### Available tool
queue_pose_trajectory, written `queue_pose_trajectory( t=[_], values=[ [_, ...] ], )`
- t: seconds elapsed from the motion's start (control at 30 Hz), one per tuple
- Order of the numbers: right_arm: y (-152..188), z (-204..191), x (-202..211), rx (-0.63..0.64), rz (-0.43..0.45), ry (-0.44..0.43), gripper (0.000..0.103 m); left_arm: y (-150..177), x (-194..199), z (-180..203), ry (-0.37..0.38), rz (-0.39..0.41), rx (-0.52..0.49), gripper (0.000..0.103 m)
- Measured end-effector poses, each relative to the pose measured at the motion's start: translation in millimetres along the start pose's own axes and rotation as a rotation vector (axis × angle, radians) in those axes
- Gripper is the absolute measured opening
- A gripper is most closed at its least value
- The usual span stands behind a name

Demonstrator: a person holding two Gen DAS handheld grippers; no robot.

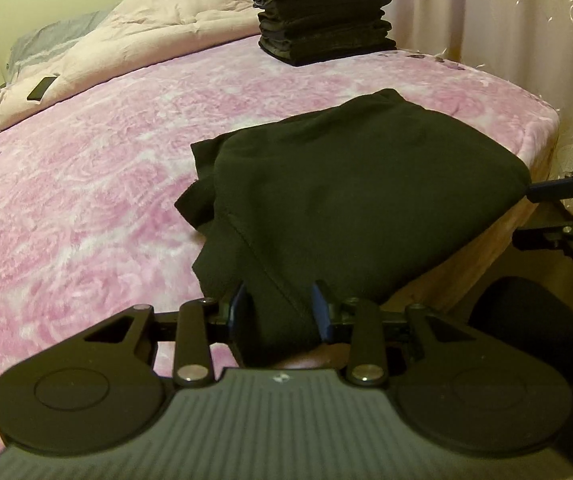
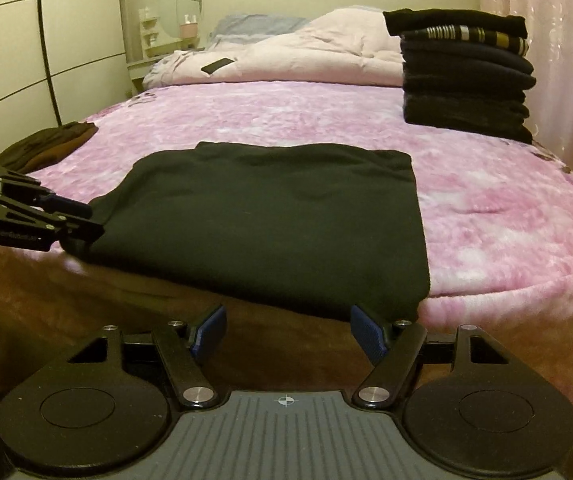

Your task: Fold clothes

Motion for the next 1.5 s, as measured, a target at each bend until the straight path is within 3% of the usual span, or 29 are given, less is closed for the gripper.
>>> queue_pose_trajectory(
  t=[0.23, 0.37, 0.5, 0.63, 0.87, 0.97, 1.03, 1.13, 1.33, 1.37, 1.5],
  values=[
    [2, -1, 1, 0.019, -0.004, 0.012, 0.072, 1, 1, 0, -0.004, 0.005, 0.003, 0.030],
    [2, -10, 2, 0.191, 0.005, 0.069, 0.072, -3, 15, 0, -0.009, 0.047, -0.041, 0.032],
    [2, -21, -5, 0.431, 0.012, 0.123, 0.072, -12, 36, 13, 0.018, 0.120, -0.179, 0.043],
    [0, -23, -21, 0.563, 0.018, 0.160, 0.072, -6, 31, 43, 0.024, 0.090, -0.392, 0.060],
    [-5, -20, -46, 0.696, -0.025, 0.162, 0.072, 12, -5, 78, -0.075, 0.004, -0.635, 0.060],
    [-16, -15, -43, 0.676, -0.017, 0.146, 0.071, 14, -16, 86, -0.108, -0.004, -0.716, 0.060],
    [-28, -6, -38, 0.591, -0.005, 0.123, 0.071, 15, -22, 88, -0.122, -0.007, -0.747, 0.060],
    [-42, 6, -32, 0.480, 0.018, 0.096, 0.071, 14, -29, 89, -0.120, -0.021, -0.764, 0.052],
    [-34, 1, -34, 0.530, 0.009, 0.101, 0.072, 7, -46, 88, -0.137, -0.031, -0.832, 0.048],
    [-29, 0, -34, 0.528, 0.002, 0.095, 0.072, 7, -49, 86, -0.131, -0.040, -0.837, 0.041],
    [-17, -13, -33, 0.562, 0.005, 0.066, 0.072, -2, -48, 78, -0.080, -0.043, -0.768, 0.032]
  ],
)
Point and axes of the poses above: each gripper's, at about its wrist camera, not at the fingertips, and x roughly against the way its jaws point, z to its right, y to its underside, the point moved 3 cm from there along -x, roughly the way its jaws point, and after that the axes turned 4 degrees about y, right-handed, at the moved point
